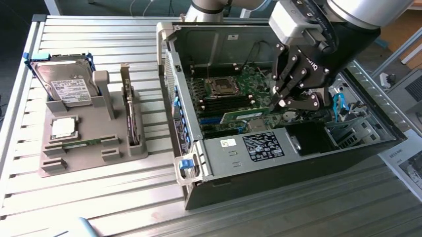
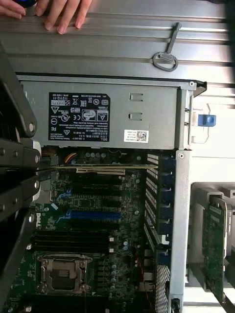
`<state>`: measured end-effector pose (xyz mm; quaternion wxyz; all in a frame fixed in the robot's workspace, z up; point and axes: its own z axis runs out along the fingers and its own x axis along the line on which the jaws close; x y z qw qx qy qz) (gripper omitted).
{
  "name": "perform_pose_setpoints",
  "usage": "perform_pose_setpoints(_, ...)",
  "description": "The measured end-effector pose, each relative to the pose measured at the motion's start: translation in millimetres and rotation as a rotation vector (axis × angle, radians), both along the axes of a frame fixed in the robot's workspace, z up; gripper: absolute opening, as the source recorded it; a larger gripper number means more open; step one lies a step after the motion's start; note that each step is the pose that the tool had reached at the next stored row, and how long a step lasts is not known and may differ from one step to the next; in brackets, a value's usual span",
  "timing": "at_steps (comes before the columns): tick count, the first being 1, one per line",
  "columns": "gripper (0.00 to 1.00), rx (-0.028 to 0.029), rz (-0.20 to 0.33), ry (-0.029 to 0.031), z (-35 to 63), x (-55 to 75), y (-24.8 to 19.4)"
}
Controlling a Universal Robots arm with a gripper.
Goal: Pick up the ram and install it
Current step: 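Pick up the ram and move it above insertion slot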
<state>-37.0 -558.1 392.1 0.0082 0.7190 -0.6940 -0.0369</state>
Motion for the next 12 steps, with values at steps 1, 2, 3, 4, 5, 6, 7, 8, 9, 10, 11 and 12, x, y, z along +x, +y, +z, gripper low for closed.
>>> perform_pose_setpoints(1,0.12,0.0000,0.000,0.0004,0.0,1.6,-0.2)
perform_pose_setpoints(2,0.12,0.0000,0.000,0.0009,0.0,3.7,-0.5)
perform_pose_setpoints(3,0.12,0.0001,0.000,0.0013,0.1,5.8,-0.8)
perform_pose_setpoints(4,0.12,0.0002,0.000,0.0017,0.1,7.7,-1.1)
perform_pose_setpoints(5,0.12,0.0002,0.000,0.0019,0.0,9.0,-1.2)
perform_pose_setpoints(6,0.12,0.0004,0.000,0.0022,0.1,10.8,-1.5)
perform_pose_setpoints(7,0.12,0.0006,0.000,0.0022,0.0,11.2,-1.6)
perform_pose_setpoints(8,0.12,0.0006,0.000,0.0022,0.1,11.2,-1.6)
perform_pose_setpoints(9,0.12,0.0006,0.000,0.0022,0.1,11.3,-1.6)
perform_pose_setpoints(10,0.12,0.0006,0.000,0.0022,0.1,11.3,-1.6)
perform_pose_setpoints(11,0.12,0.0006,0.000,0.0022,0.0,11.3,-1.6)
perform_pose_setpoints(12,0.12,0.0006,0.000,0.0022,0.1,11.3,-1.6)
